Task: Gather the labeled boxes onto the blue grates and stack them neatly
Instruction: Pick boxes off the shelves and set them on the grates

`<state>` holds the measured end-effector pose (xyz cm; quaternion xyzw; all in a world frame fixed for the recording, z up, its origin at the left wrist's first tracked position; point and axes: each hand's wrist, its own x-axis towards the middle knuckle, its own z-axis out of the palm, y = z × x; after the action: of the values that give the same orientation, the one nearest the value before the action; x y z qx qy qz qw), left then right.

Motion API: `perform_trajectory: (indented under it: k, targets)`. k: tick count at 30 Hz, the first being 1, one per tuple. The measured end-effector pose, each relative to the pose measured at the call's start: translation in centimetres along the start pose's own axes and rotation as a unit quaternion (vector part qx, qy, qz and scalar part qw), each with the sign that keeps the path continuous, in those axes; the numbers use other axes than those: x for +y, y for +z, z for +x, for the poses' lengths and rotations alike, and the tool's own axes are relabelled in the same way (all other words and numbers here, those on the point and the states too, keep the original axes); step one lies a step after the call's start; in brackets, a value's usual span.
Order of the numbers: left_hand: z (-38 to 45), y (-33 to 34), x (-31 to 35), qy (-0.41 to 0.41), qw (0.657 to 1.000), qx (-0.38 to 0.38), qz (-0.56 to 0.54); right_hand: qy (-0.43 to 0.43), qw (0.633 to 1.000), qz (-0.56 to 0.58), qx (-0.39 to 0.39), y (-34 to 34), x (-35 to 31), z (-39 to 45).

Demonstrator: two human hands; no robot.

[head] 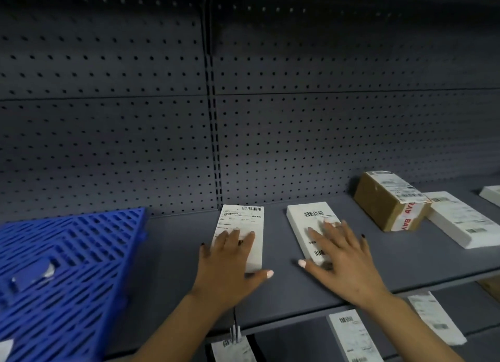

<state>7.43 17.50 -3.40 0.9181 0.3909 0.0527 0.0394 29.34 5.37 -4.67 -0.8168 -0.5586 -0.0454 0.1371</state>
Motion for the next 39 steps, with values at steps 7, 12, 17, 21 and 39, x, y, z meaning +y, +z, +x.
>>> perform_trajectory:
  k: [7,12,17,21,39]
  targets:
    - [0.2,1.3,0.2,0.005,0.997,0.079,0.014,-0.021,0.999,0.011,0.033,1.3,1.0,-0.1]
    - [-1.2,0.6,0.1,0.033,0.990,0.137,-0.026,-0.028,0.993,0.086,0.078,1.3,-0.1,-0.2]
    - [-3.9,-3.1,-3.7,0.043,0.979,0.200,0.000,-0.079,0.980,0.131,0.126,-0.1,-4.4,0.2]
    - [-7.1,-6.6,-8.9,-0.004,0.974,0.226,-0.002,-0.114,0.970,0.156,0.147,-1.0,-9.7,0.9]
    - [-18.8,-7.3,-33.7,-0.102,0.978,0.183,0.015,-0.212,0.958,0.165,0.097,5.3,-36.9,0.1]
